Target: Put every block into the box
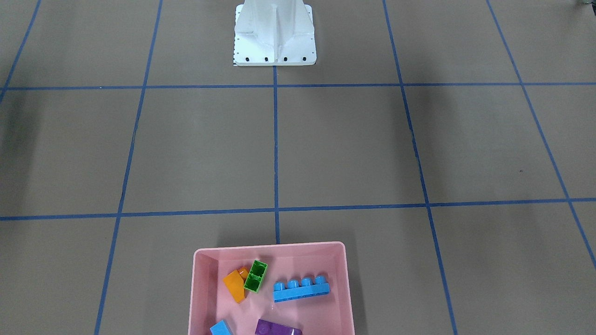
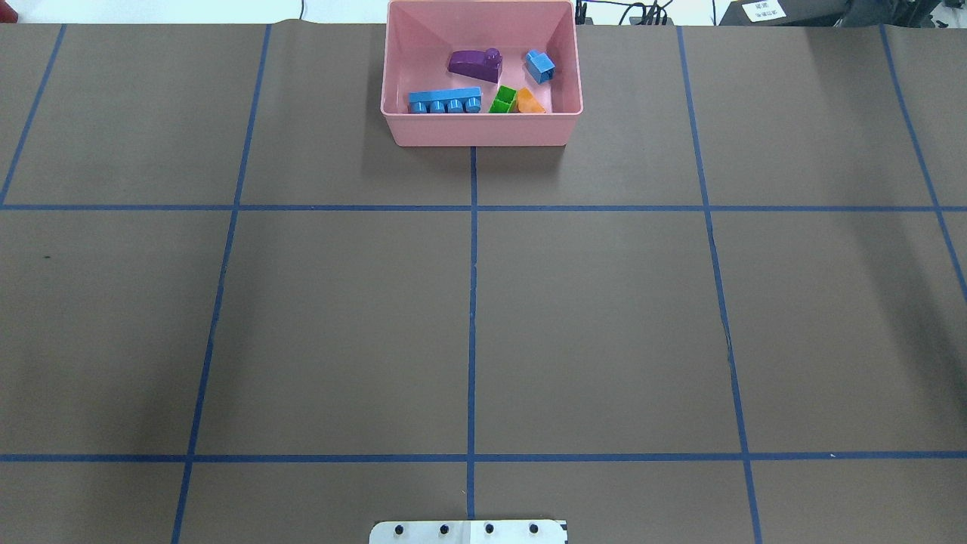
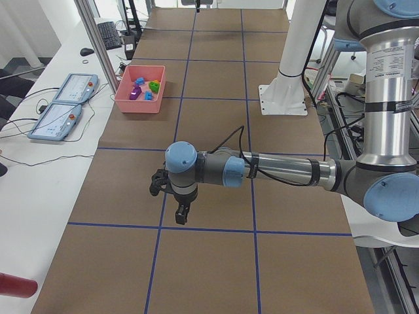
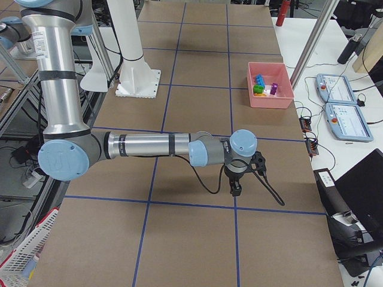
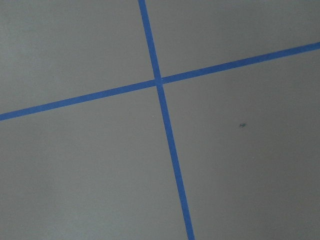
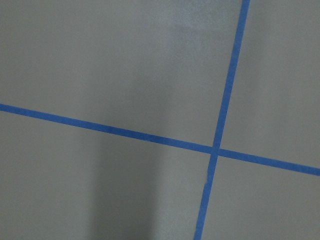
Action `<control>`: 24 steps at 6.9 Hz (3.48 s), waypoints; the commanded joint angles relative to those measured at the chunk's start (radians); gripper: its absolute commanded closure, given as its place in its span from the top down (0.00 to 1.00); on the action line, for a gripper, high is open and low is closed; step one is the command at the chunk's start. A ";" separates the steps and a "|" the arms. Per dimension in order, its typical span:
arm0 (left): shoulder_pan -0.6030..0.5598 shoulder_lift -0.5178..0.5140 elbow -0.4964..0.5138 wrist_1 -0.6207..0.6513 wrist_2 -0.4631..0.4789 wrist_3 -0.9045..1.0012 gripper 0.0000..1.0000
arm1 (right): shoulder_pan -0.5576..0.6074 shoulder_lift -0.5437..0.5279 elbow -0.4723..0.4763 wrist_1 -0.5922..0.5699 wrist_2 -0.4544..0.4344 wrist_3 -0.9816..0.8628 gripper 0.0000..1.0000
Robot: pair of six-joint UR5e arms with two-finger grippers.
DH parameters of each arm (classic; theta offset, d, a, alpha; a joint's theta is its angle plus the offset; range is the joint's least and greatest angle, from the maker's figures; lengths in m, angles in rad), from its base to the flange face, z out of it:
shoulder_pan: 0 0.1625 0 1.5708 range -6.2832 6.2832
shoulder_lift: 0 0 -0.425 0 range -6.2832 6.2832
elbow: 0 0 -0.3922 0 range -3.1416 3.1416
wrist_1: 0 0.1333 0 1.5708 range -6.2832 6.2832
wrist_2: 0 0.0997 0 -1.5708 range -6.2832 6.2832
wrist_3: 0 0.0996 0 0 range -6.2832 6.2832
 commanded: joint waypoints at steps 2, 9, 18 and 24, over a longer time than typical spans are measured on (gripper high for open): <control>-0.038 -0.072 0.071 0.051 -0.010 0.008 1.00 | 0.046 -0.041 -0.001 -0.003 0.056 -0.013 1.00; -0.038 -0.072 0.076 0.042 -0.010 0.000 1.00 | 0.092 -0.058 0.104 -0.195 0.029 -0.015 1.00; -0.038 -0.056 0.056 0.042 -0.010 -0.001 1.00 | 0.107 -0.078 0.122 -0.216 0.007 -0.144 1.00; -0.038 -0.056 0.059 0.042 -0.007 -0.003 1.00 | 0.107 -0.083 0.119 -0.216 0.000 -0.063 1.00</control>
